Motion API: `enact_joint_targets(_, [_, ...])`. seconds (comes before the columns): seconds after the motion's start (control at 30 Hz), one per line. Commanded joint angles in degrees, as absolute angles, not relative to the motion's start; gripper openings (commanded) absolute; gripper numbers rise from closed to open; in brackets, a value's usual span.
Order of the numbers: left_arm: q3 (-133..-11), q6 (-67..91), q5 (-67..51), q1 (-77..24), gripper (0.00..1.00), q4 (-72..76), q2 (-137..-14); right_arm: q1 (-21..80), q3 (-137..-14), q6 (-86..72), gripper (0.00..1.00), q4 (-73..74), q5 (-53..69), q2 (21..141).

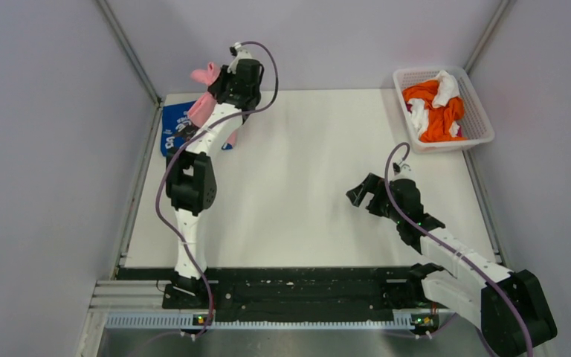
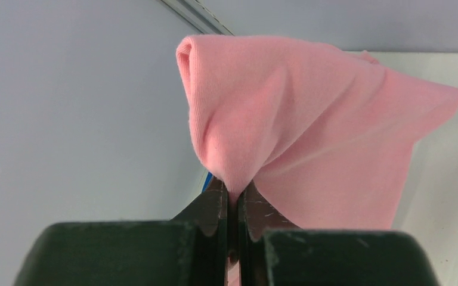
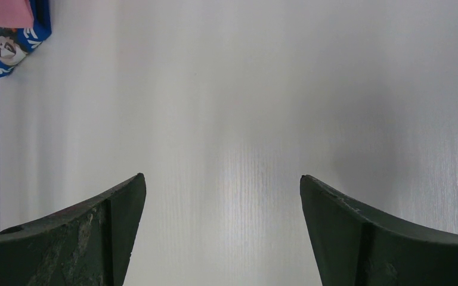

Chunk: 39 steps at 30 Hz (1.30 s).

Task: Fold and stack the t-shirts
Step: Put the neatly folded tshirt into the corner of the board with the left arm

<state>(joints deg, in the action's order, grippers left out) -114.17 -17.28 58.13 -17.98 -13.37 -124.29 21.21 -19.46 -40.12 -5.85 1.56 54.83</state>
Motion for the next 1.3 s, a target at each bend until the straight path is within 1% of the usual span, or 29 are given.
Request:
enact_joint_targets(0.0, [-117.5, -15.0, 60.2, -16.8, 0.0, -11.7, -122.9, 21.0, -20.0, -39.7, 0.99, -6.0, 0.9, 54.2])
enact_joint_targets(0.17, [-116.1, -5.8, 54.6, -13.2, 0.0, -18.3, -123.3, 21.0, -20.1, -39.5, 0.99, -5.5, 0.5, 54.1])
enact_joint_targets(0.33, [-115.1, -2.7, 53.3, -10.0, 0.0, -19.5, -125.1, 21.1, -20.4, -39.5, 0.99, -5.2, 0.2, 54.7])
enact_joint_targets(0.53, [-113.2, 1.7, 46.5, -6.1, 0.0, -20.7, -125.6, 21.0, -21.1, -39.4, 0.99, -4.2, -1.3, 55.8])
enact_joint_targets(0.8, [-113.5, 7.1, 44.9, -2.7, 0.0, -23.0, -127.2, 21.0, -22.1, -39.3, 0.99, -2.2, -2.7, 56.0])
enact_joint_targets(0.83, [-113.5, 7.9, 44.5, -2.3, 0.03, -23.4, -127.5, 21.0, -22.3, -39.2, 0.99, -1.9, -3.0, 56.1])
enact_joint_targets(0.87, [-113.6, 8.5, 44.5, -1.7, 0.14, -23.7, -127.6, 21.0, -22.6, -39.2, 0.99, -1.5, -3.4, 56.1])
enact_joint_targets(0.9, [-113.7, 8.9, 44.5, -1.3, 0.42, -24.0, -127.8, 21.0, -22.8, -39.2, 0.99, -1.1, -3.6, 56.1])
enact_joint_targets(0.93, [-114.0, 9.3, 44.5, -0.9, 0.86, -24.4, -128.0, 21.0, -22.9, -39.2, 0.99, -0.9, -3.8, 56.1])
enact_joint_targets(0.97, [-114.5, 9.7, 44.9, -0.5, 0.97, -25.1, -128.0, 21.0, -23.0, -39.2, 0.99, -0.7, -3.9, 56.0])
enact_joint_targets(1.0, [-114.8, 10.0, 45.0, -0.4, 0.99, -25.6, -128.1, 21.0, -23.1, -39.2, 0.99, -0.5, -3.9, 55.9])
enact_joint_targets(1.1, [-115.5, 11.0, 45.5, -0.4, 0.99, -26.8, -126.9, 21.1, -23.3, -39.1, 0.99, -0.1, -4.5, 55.5])
enact_joint_targets(1.27, [-114.2, 12.7, 42.6, 1.2, 0.99, -28.1, -124.2, 21.0, -23.4, -39.2, 0.99, 1.6, -5.3, 54.2])
